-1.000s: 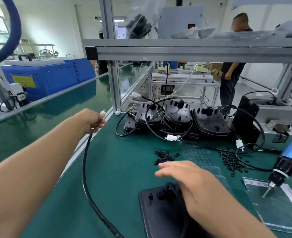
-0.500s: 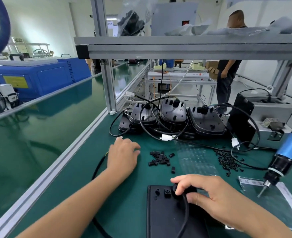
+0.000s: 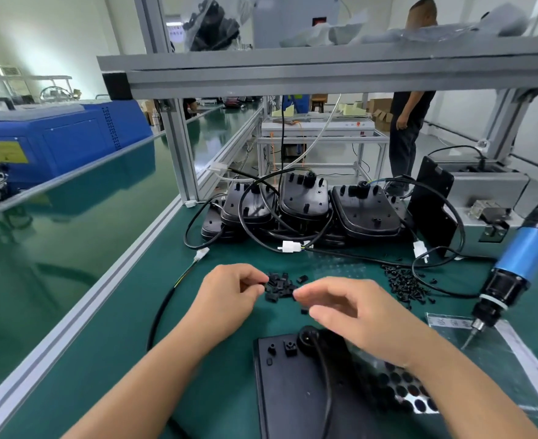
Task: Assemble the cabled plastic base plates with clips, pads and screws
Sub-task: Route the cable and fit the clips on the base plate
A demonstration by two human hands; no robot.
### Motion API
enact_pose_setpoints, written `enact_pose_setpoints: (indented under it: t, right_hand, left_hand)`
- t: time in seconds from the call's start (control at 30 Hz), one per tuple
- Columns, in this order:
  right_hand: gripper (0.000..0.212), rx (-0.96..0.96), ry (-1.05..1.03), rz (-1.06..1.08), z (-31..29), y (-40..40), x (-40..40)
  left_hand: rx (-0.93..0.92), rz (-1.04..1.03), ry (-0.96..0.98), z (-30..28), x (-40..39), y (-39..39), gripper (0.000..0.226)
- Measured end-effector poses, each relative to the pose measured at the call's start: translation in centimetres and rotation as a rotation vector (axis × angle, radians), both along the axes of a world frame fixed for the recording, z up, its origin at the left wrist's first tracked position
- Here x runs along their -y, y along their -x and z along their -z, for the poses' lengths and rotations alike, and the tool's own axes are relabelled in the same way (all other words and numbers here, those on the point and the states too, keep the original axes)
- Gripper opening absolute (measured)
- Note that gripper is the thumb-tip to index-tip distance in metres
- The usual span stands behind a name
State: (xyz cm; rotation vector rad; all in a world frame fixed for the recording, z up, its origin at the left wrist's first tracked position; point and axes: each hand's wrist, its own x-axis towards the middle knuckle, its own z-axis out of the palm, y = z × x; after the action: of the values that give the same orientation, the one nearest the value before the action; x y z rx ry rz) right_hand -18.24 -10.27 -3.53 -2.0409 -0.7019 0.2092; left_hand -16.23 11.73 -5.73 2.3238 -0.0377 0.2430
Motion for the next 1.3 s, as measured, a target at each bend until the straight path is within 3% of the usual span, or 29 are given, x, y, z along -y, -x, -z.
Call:
enact_pose_setpoints:
  t: [0.17, 0.3, 0.37, 0.47, 0.6, 1.13, 1.3]
  right_hand:
    - [0.046, 0.002, 0.187, -0.12, -0.4, -0.8, 0.4]
    - [0.032, -0.12, 0.169, -0.155, 0.5, -0.2, 1.0]
    - [0.026, -0.104, 0.123, -0.125, 0.9, -0.1, 0.8]
    - [0.017, -0.101, 0.042, -0.079, 1.4, 0.0, 0.4]
    - [0.006, -0.089, -0.011, 0.003, 1.8, 0.1, -0.8]
    - [0.006, -0.086, -0.005, 0.094, 1.9, 0.5, -1.9]
    - [0.005, -0.05, 0.005, 0.11, 2.3, 0.7, -1.8]
  left_hand:
    - [-0.238, 0.081, 0.628, -1.5, -0.2, 2.1, 0.016]
    - [-0.4, 0.185, 0.786, -1.7, -0.4, 3.6, 0.007]
    - [-0.447, 0.226, 0.767, -1.7, -0.1, 4.0, 0.021]
    - [-0.468, 0.225, 0.668, -1.9, 0.4, 4.1, 0.006]
    - [-0.51, 0.198, 0.626, -2.1, 0.7, 3.8, 0.006]
    - [-0.592, 0.188, 0.503, -3.8, 1.1, 3.0, 0.021]
    - [-0.497, 0.246, 0.373, -3.8, 1.2, 3.0, 0.017]
